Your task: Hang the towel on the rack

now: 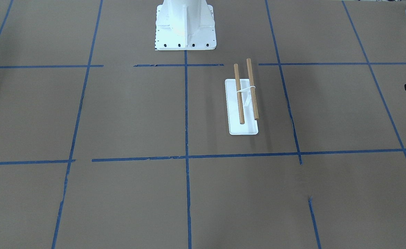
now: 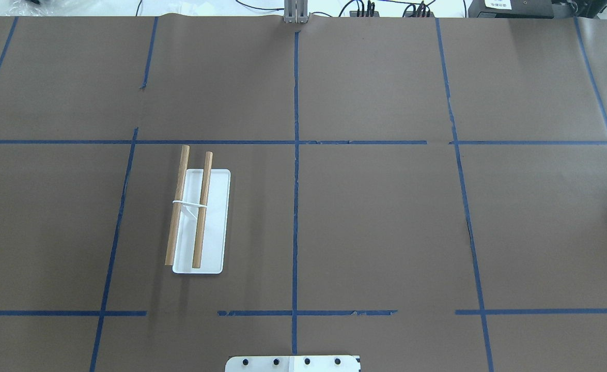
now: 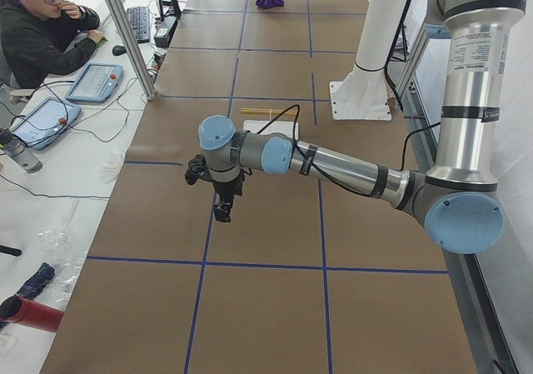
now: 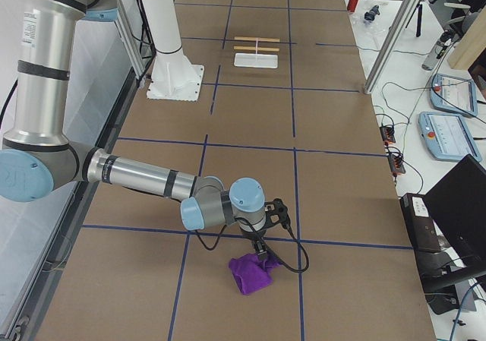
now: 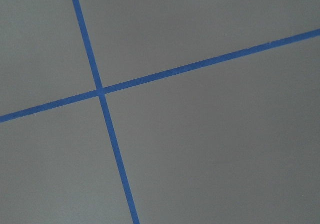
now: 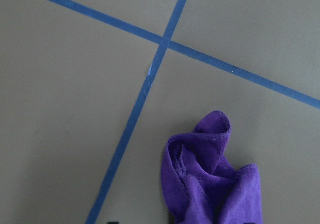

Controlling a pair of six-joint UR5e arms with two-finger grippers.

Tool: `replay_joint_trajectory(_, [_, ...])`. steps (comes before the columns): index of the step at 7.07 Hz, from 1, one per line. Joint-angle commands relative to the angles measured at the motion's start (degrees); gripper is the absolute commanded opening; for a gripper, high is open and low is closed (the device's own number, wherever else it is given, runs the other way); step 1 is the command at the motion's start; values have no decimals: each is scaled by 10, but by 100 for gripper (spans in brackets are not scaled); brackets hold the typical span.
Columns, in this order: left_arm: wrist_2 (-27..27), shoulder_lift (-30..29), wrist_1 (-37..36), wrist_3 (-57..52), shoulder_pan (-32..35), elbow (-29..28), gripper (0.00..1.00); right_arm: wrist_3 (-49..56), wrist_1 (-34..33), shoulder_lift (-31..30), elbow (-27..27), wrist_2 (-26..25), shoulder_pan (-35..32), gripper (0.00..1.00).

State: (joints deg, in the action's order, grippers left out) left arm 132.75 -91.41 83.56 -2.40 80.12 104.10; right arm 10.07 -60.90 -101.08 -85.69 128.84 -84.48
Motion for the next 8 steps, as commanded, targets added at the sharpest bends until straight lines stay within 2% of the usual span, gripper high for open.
replay_joint_trajectory(1, [1,-2,0,0,-1,-1,100,91,19,0,46,-31,4,77])
replay_joint_trajectory(2, [1,-2,0,0,-1,0,100,102,20,0,60,-33,12,67])
replay_joint_trajectory(3, [1,-2,0,1,-1,-1,100,131,19,2,68,-57,21,56])
replay_joint_trajectory(4, [1,-2,0,0,-1,-2,100,135,19,1,71,-61,28,41])
replay_joint_trajectory(5, [1,-2,0,0,-1,-1,100,137,20,-2,71,-60,28,9])
replay_joint_trajectory(6, [1,-2,0,0,-1,-1,100,162,18,2,66,-56,27,0])
replay_joint_trajectory(7, [1,-3,0,0,-1,0,100,162,20,5,59,-48,27,0])
replay_joint_trajectory(8, [1,-3,0,0,-1,3,100,157,6,7,22,-40,27,0])
